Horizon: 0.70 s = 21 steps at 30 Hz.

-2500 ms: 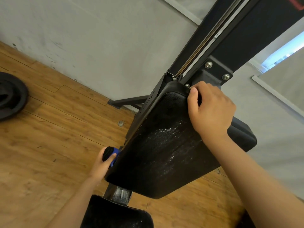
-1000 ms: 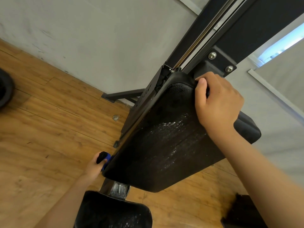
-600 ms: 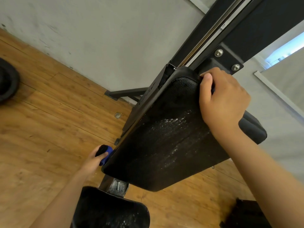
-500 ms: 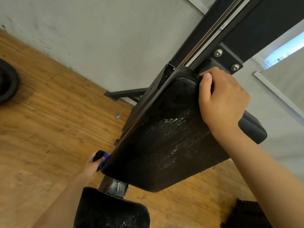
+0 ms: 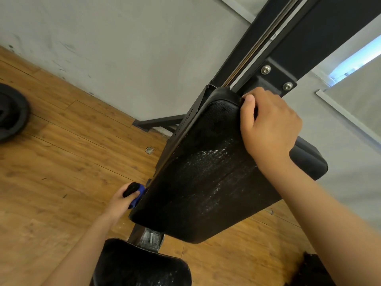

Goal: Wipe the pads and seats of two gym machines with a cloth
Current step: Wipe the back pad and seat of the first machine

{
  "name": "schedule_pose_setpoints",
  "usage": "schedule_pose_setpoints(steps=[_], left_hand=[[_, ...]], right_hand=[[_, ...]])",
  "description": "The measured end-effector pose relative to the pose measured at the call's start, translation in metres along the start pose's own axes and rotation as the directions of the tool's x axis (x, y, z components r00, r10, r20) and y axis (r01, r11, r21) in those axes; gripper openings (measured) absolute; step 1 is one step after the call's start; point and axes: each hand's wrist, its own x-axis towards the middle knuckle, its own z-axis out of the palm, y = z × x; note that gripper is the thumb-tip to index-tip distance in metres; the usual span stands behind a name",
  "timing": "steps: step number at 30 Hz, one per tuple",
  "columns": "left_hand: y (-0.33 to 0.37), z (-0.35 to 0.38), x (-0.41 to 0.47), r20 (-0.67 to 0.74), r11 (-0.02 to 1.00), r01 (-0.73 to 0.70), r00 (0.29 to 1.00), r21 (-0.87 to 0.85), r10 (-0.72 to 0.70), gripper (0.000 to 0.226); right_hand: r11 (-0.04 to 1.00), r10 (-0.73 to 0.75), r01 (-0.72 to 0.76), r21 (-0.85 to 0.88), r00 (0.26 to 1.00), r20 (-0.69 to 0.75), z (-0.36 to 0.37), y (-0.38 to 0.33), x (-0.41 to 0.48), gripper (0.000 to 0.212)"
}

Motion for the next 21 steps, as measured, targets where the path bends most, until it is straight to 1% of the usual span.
schedule_pose_setpoints(steps=[2, 4, 7, 10, 13, 16, 17, 19, 21], left_hand=[[0.024, 0.012, -0.011, 0.0, 0.995, -0.091, 0.996, 0.03, 0.091, 0.022], [0.043, 0.022, -0.025, -0.014, 0.986, -0.165, 0.986, 0.028, 0.166, 0.02], [0.068, 0.033, -0.049, -0.056, 0.971, -0.238, 0.97, -0.002, 0.237, 0.02], [0.098, 0.039, -0.074, -0.052, 0.946, -0.323, 0.946, -0.027, 0.321, 0.02], [0.132, 0.046, -0.102, -0.06, 0.903, -0.421, 0.907, -0.079, 0.418, 0.024], [0.167, 0.056, -0.134, -0.09, 0.838, -0.533, 0.846, -0.114, 0.526, 0.023], [0.177, 0.059, -0.146, -0.09, 0.818, -0.565, 0.825, -0.109, 0.558, 0.022], [0.193, 0.068, -0.17, -0.063, 0.782, -0.616, 0.788, -0.102, 0.612, 0.022], [0.205, 0.076, -0.192, -0.013, 0.767, -0.633, 0.772, -0.105, 0.635, 0.022]], right_hand=[[1.0, -0.005, 0.005, -0.008, 1.0, -0.005, 0.0, 0.0, 0.0, 0.042], [1.0, -0.005, 0.005, -0.015, 1.0, -0.006, 0.0, -0.001, 0.0, 0.041], [1.0, -0.007, 0.007, -0.016, 1.0, -0.013, 0.001, -0.002, 0.0, 0.04], [1.0, -0.016, 0.016, -0.013, 1.0, -0.013, 0.001, -0.001, -0.001, 0.038], [0.999, -0.024, 0.024, -0.024, 1.0, -0.012, -0.001, -0.003, 0.0, 0.038], [1.0, -0.023, 0.023, -0.02, 1.0, -0.016, -0.006, -0.003, 0.001, 0.036], [1.0, -0.021, 0.021, -0.015, 1.0, 0.005, -0.008, -0.003, 0.001, 0.035], [0.999, -0.008, 0.005, 0.031, 0.994, 0.11, -0.012, -0.002, 0.003, 0.035], [0.986, 0.008, -0.046, 0.162, 0.973, 0.231, -0.02, 0.0, 0.005, 0.033]])
